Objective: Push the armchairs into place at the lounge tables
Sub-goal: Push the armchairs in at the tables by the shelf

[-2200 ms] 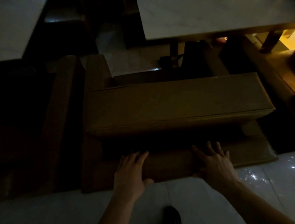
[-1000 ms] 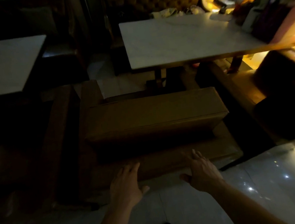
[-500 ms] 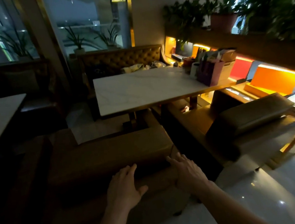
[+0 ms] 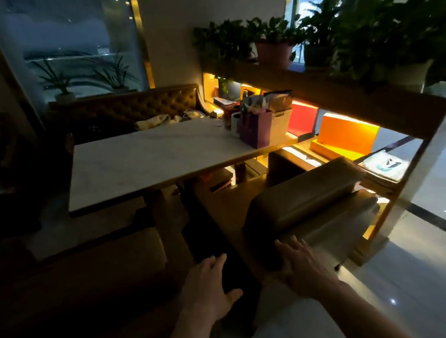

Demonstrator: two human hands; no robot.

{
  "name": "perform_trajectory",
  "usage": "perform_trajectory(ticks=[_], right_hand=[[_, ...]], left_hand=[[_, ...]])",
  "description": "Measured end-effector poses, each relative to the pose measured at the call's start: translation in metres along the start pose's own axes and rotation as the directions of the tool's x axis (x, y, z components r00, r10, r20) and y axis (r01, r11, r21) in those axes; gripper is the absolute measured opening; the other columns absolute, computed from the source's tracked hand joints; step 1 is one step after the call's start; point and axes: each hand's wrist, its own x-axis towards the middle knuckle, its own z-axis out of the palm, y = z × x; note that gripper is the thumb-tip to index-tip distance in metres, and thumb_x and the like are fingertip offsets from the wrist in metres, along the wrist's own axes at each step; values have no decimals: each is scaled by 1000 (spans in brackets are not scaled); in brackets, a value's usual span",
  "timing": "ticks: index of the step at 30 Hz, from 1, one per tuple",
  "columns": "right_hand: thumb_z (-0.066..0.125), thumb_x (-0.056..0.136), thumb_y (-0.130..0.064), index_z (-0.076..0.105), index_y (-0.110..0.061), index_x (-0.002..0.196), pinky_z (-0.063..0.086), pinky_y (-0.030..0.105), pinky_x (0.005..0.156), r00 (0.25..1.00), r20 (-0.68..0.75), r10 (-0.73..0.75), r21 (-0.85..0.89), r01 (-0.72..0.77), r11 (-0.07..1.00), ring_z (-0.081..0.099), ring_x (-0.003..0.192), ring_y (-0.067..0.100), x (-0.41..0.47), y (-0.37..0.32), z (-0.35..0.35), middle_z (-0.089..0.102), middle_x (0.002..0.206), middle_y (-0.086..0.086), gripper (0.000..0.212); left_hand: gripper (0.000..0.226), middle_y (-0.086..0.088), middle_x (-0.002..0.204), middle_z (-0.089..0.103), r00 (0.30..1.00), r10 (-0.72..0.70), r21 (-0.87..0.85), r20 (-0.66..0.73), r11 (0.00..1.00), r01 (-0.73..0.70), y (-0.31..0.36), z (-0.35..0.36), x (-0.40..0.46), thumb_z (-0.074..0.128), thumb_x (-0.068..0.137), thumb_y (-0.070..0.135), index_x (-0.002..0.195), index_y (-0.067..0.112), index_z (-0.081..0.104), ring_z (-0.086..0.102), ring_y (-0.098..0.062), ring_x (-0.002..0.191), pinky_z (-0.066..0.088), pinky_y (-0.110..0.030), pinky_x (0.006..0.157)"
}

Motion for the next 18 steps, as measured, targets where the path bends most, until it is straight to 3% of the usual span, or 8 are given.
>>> perform_trajectory(ticks=[6,11,18], right_hand=[[57,88,-59,14,-32,156,27,45,117,997,-2,82,-9,-82,997,16,149,31,44,99,3,13,164,11,85],[56,86,-64,15,-34,155,30,45,117,982,56,183,-26,-182,983,20,148,31,98,188,7,15,164,11,85],[58,86,-62,17,-33,155,32,45,116,973,144,179,-44,-174,984,24,147,29,189,282,-6,17,164,6,85]], left_hand=[[89,7,161,21,991,96,0,91,995,-96,70,48,86,63,84,61,154,35,14,20,-17,146,22,-40,118],[89,5,157,28,977,121,-25,173,993,-119,124,103,178,64,82,61,153,36,16,31,-21,141,30,-41,114],[87,6,154,32,958,105,-71,267,993,-90,187,155,276,65,84,57,153,34,19,32,-19,139,32,-38,113]])
